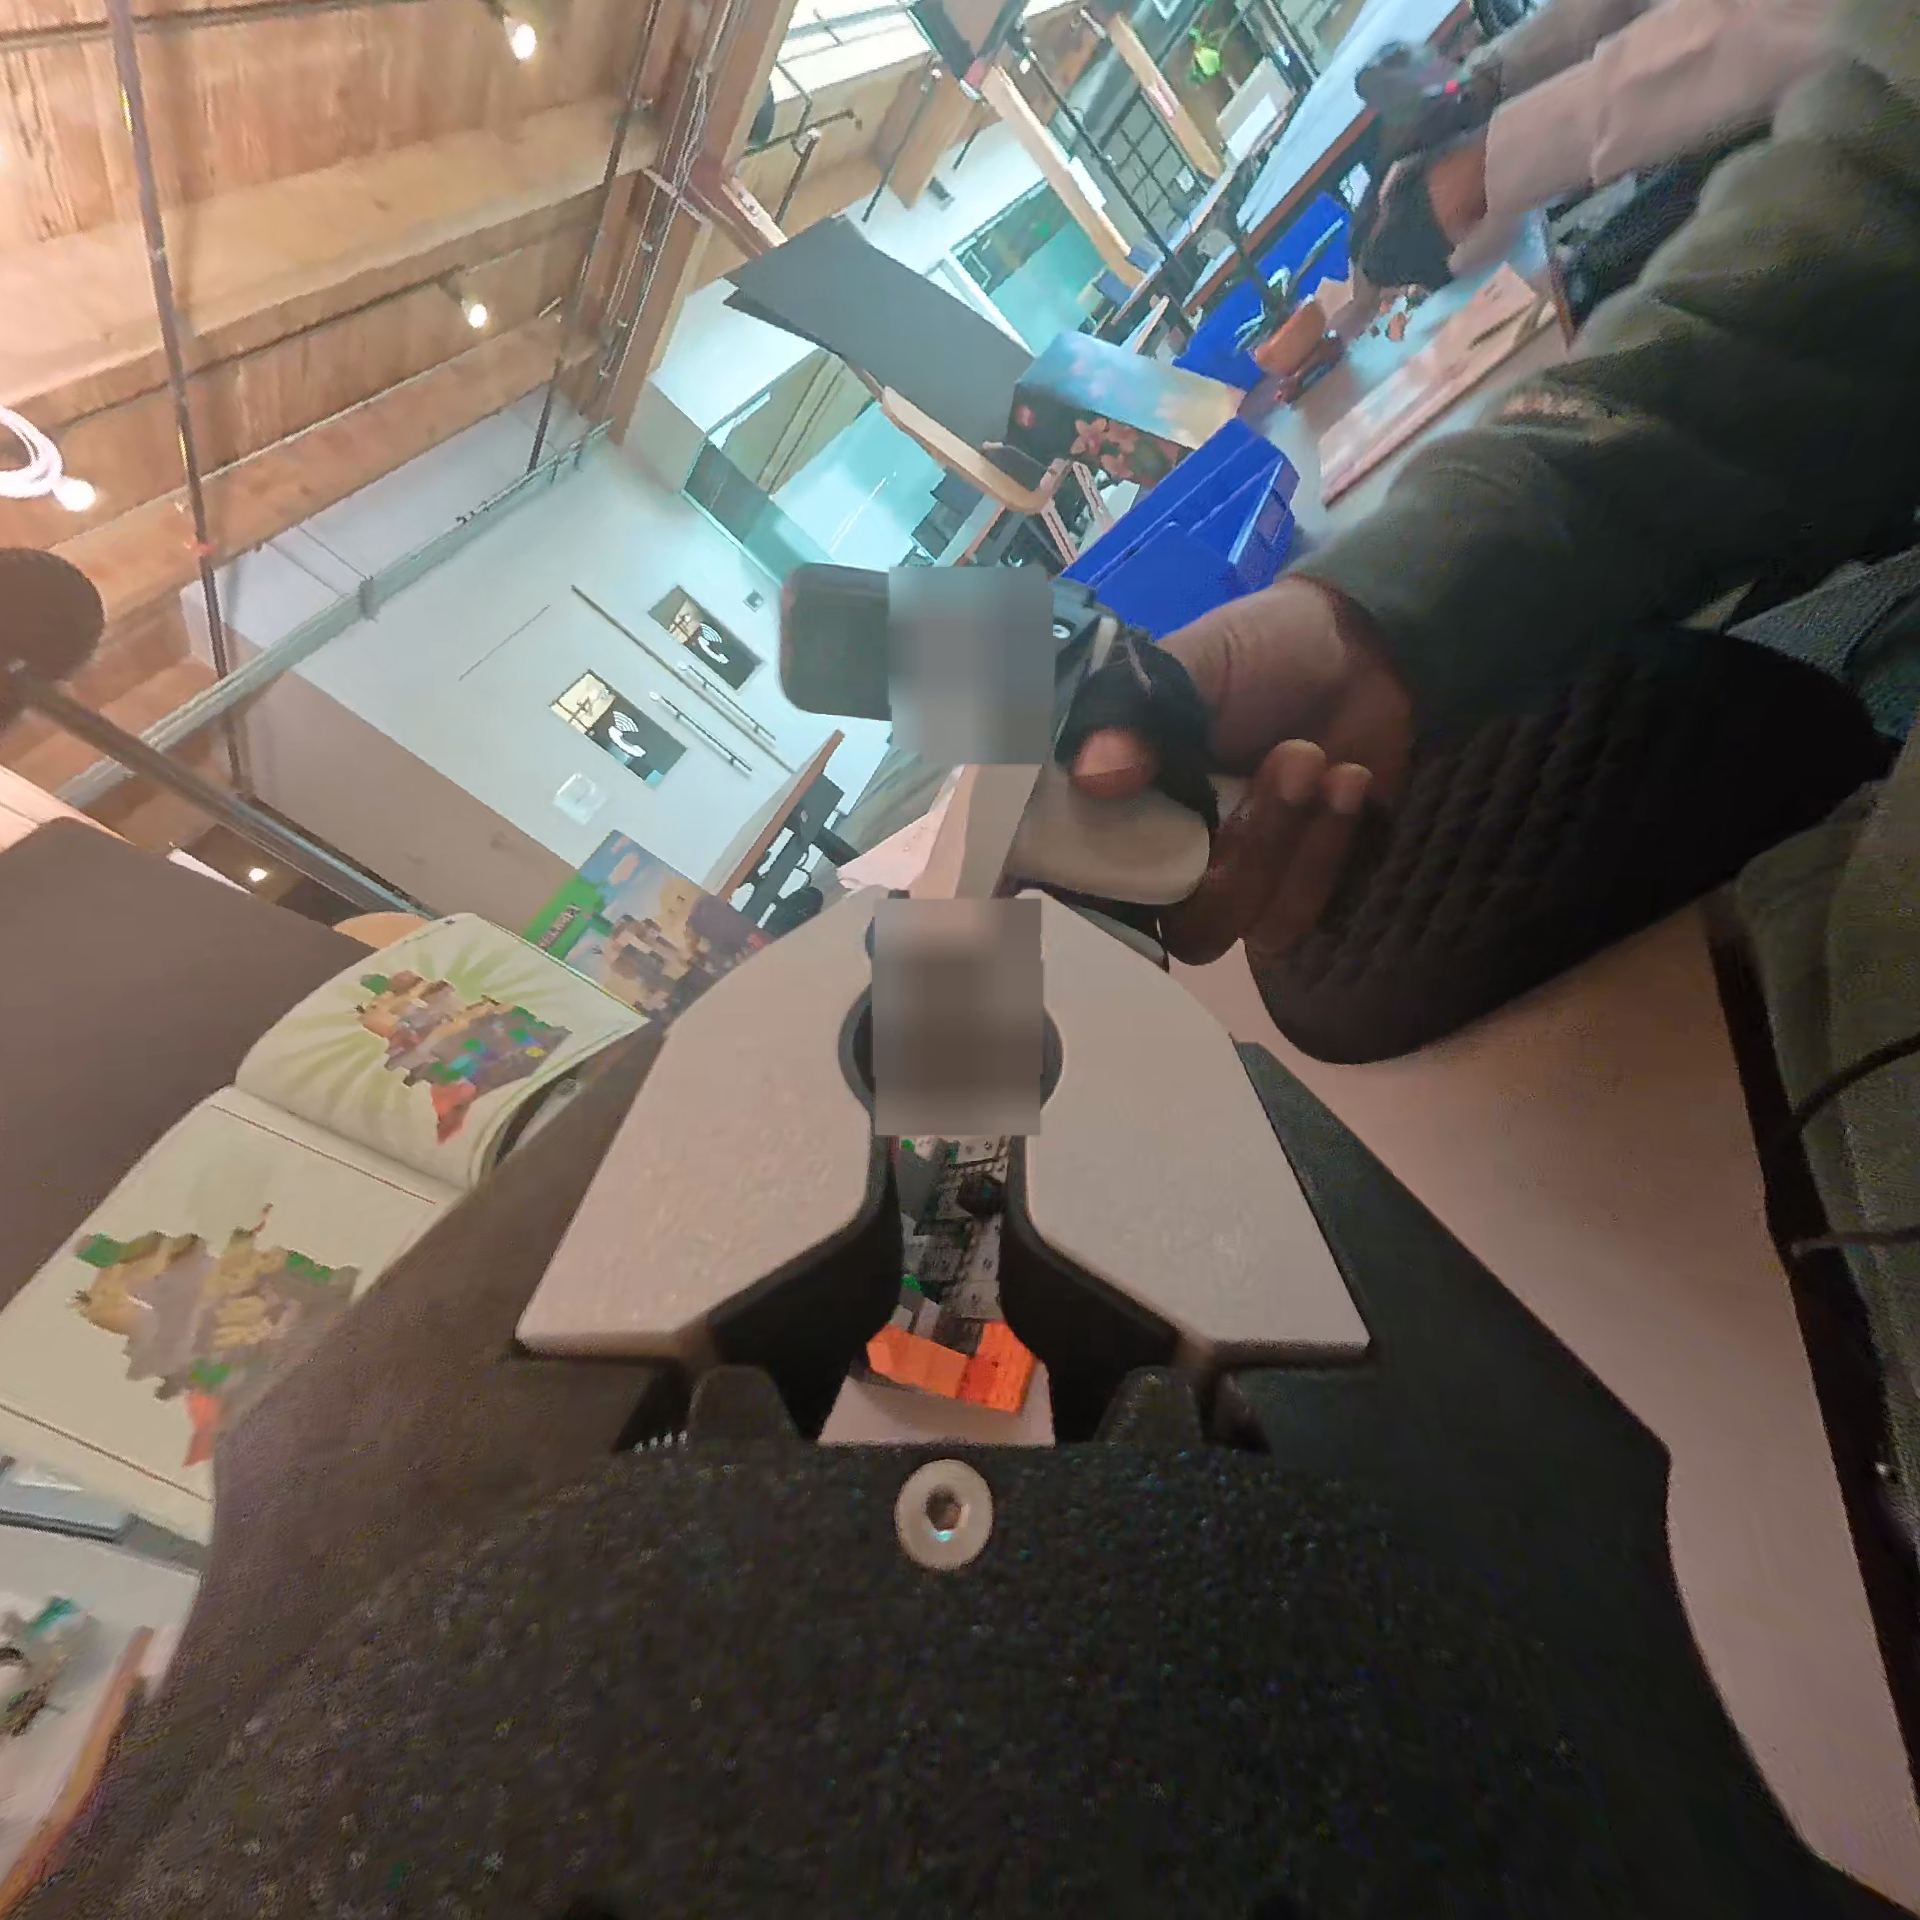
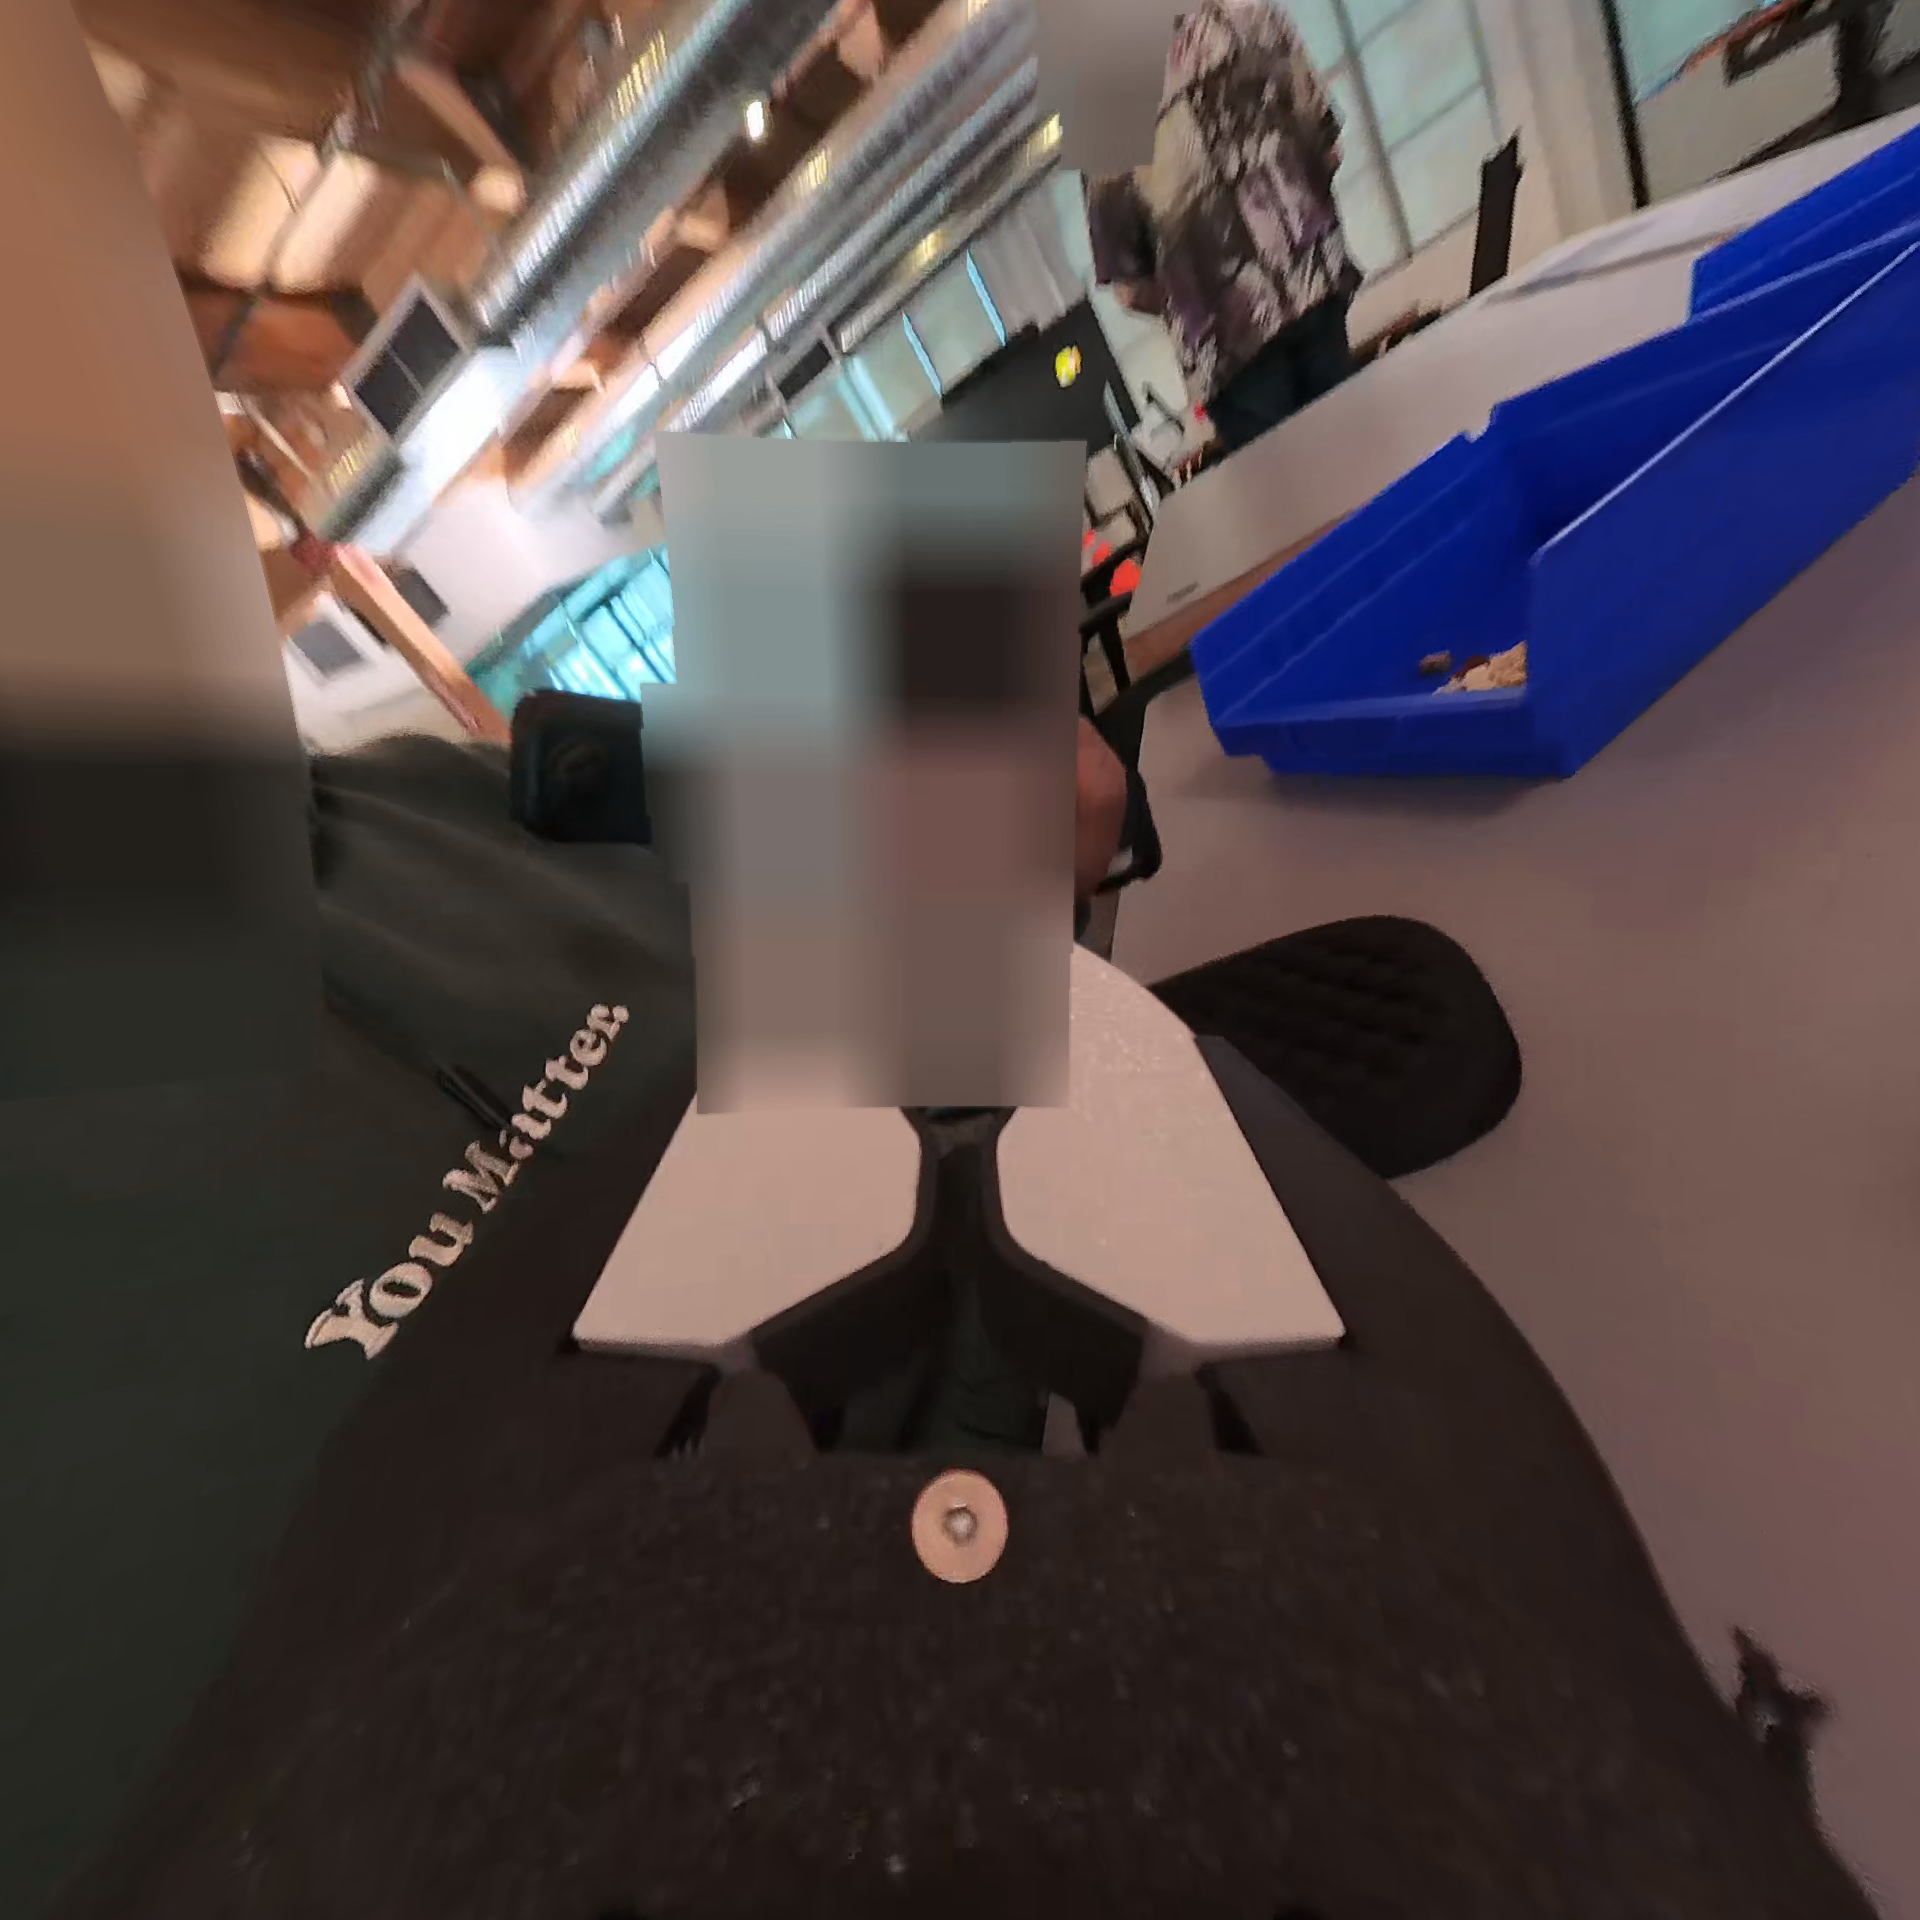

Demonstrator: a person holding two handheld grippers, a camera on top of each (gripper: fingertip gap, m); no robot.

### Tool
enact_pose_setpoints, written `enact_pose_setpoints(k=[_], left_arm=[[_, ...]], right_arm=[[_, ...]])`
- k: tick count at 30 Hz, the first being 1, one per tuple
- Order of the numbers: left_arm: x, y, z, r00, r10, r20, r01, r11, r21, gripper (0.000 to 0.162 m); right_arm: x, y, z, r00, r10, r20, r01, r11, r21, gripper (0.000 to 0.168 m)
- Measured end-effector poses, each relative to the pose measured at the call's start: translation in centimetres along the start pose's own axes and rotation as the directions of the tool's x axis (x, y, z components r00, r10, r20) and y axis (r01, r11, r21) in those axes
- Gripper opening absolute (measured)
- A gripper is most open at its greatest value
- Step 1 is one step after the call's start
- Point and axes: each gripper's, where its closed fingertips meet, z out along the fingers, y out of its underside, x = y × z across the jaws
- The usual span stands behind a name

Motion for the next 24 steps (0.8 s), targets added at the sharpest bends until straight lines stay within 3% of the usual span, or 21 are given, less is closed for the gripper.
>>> enact_pose_setpoints(k=[3, 4, 5, 10, 12, 14, 19, 24], left_arm=[[-0.4, 0.0, -0.2, 0.997, -0.074, -0.008, 0.074, 0.997, 0.033, 0.018], [-0.4, -0.3, -0.2, 0.995, -0.1, -0.014, 0.101, 0.993, 0.058, 0.017], [-0.3, -0.7, -0.2, 0.992, -0.124, -0.023, 0.125, 0.988, 0.087, 0.018], [0.2, -2.7, 0.0, 0.986, -0.163, -0.044, 0.168, 0.964, 0.207, 0.017], [0.3, -2.6, 0.1, 0.989, -0.146, -0.038, 0.151, 0.966, 0.21, 0.017], [0.0, -2.4, -0.2, 0.989, -0.148, -0.02, 0.149, 0.966, 0.213, 0.017], [-0.3, 0.3, -0.4, 0.996, -0.087, 0.017, 0.086, 0.994, 0.067, 0.02], [-0.6, 1.1, -0.8, 0.997, 0.051, 0.055, -0.05, 0.999, -0.02, 0.025]], right_arm=[[-0.2, 0.2, -0.5, 0.993, 0.082, 0.083, -0.084, 0.996, 0.031, 0.0], [-0.3, 0.4, -0.4, 0.984, 0.127, 0.122, -0.131, 0.991, 0.029, 0.006], [-0.3, 0.6, -0.2, 0.97, 0.18, 0.164, -0.186, 0.982, 0.023, 0.029], [-2.4, 0.6, 0.9, 0.836, 0.336, 0.435, -0.362, 0.932, -0.025, 0.041], [-3.5, 0.6, 1.3, 0.8, 0.335, 0.497, -0.356, 0.933, -0.056, 0.027], [-3.1, 0.5, 1.5, 0.841, 0.29, 0.457, -0.313, 0.949, -0.028, 0.021], [-0.8, 0.6, 1.3, 0.957, 0.165, 0.24, -0.173, 0.985, 0.013, 0.017], [-0.1, 0.6, 1.4, 0.999, 0.001, 0.053, 0.0, 1.0, -0.017, 0.016]])
